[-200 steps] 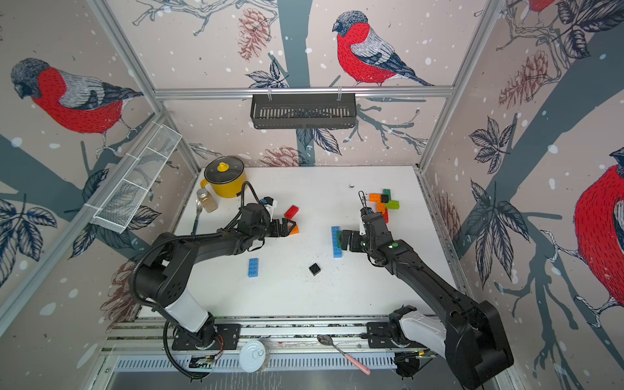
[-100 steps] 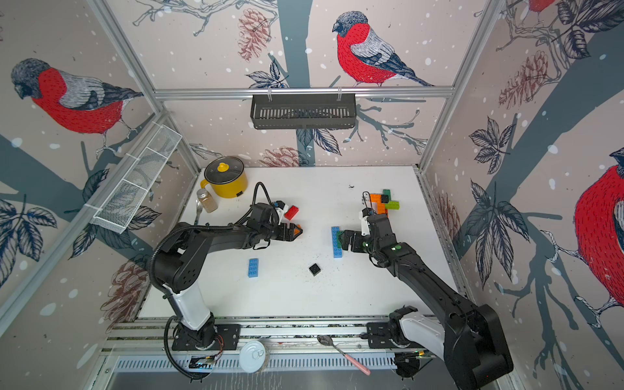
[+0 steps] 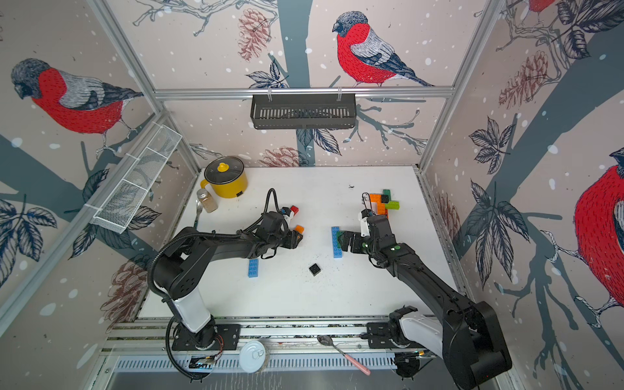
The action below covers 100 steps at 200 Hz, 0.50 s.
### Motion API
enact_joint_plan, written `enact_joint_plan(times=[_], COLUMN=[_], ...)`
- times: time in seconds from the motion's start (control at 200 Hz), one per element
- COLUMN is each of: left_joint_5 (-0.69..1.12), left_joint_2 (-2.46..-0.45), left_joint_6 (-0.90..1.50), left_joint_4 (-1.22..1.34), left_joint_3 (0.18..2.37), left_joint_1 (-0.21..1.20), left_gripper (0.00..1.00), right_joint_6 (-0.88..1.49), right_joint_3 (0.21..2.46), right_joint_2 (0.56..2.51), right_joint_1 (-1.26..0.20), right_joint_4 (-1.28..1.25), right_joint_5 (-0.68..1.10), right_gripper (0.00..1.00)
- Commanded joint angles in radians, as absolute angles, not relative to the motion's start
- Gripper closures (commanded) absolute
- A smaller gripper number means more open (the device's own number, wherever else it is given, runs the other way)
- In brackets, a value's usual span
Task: Assemble a small pinwheel with lego
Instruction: Pick up the lego brick from the center of the board.
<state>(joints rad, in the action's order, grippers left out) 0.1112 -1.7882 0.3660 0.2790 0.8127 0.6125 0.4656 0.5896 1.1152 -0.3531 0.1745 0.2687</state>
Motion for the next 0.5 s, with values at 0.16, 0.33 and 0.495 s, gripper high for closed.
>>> enact_joint_plan(times=[0.16,0.33,0.495], left_joint_5=[0.033,0.077,0.103], left_joint_2=[-1.753,-1.764,-1.779], left_joint_6=[0.348,0.314,0.293], left_joint_4=[0.253,0.286,0.302], left_joint_3=[0.737,0.726,0.725], left_joint_1=[0.640,0.640,0.641], left_gripper=[0.43,0.46,0.53], right_joint_6=[0.466,0.470,0.476], right_joint_3=[0.581,0.584,0.579], right_joint_2=[1.127,1.140,1.151], right_joint_1=[-0.335,-0.327,-0.319], right_joint_4=[0.140,0.125,0.112], right_joint_5=[0.275,0.288,0.304], right_gripper=[0.01,0.01,0.01])
